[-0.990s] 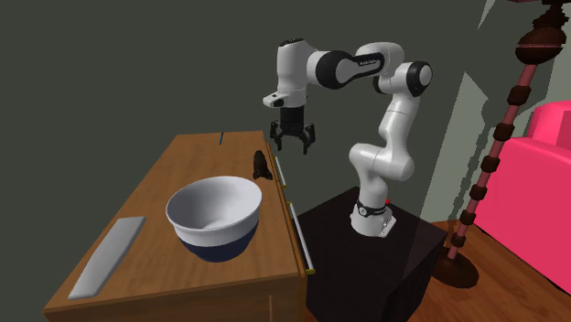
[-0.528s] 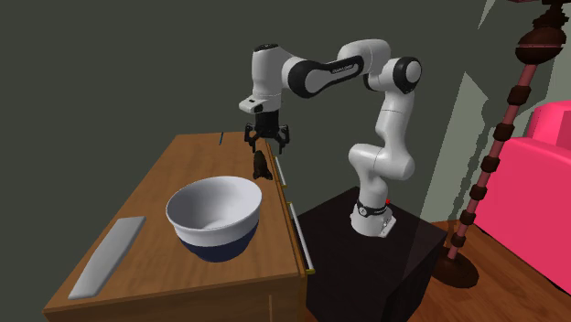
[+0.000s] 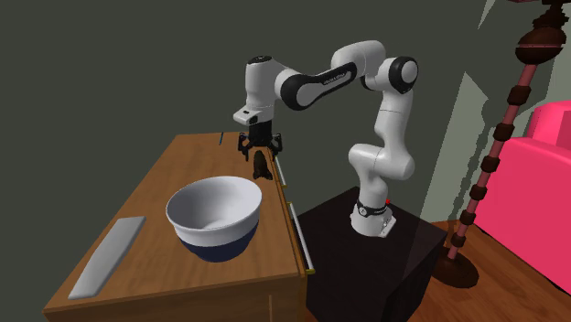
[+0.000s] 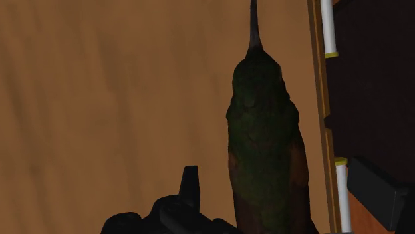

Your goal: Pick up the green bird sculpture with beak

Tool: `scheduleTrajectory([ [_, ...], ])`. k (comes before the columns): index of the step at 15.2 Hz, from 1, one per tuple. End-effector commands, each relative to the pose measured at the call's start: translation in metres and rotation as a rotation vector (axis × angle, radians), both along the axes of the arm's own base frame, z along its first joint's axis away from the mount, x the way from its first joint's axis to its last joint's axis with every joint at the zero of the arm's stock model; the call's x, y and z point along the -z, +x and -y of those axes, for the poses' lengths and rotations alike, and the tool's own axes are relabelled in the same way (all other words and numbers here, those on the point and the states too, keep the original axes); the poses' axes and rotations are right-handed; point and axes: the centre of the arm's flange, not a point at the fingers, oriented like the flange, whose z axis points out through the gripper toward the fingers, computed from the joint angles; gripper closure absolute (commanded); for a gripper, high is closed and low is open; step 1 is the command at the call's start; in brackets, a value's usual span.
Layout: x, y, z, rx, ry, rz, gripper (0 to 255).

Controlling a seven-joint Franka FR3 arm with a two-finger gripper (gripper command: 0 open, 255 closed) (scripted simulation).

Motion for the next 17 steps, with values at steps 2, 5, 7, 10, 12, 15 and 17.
scheduleTrajectory([
  [2, 0.008, 0.000, 0.000, 0.000, 0.000, 0.001, 0],
  [5, 0.008, 0.000, 0.000, 0.000, 0.000, 0.000, 255],
  [7, 0.008, 0.000, 0.000, 0.000, 0.000, 0.000, 255],
  [10, 0.008, 0.000, 0.000, 0.000, 0.000, 0.000, 255],
  [12, 0.008, 0.000, 0.000, 0.000, 0.000, 0.000, 255],
  [15, -0.002, 0.000, 0.000, 0.000, 0.000, 0.001, 255],
  [17, -0.013, 0.000, 0.000, 0.000, 0.000, 0.001, 255],
])
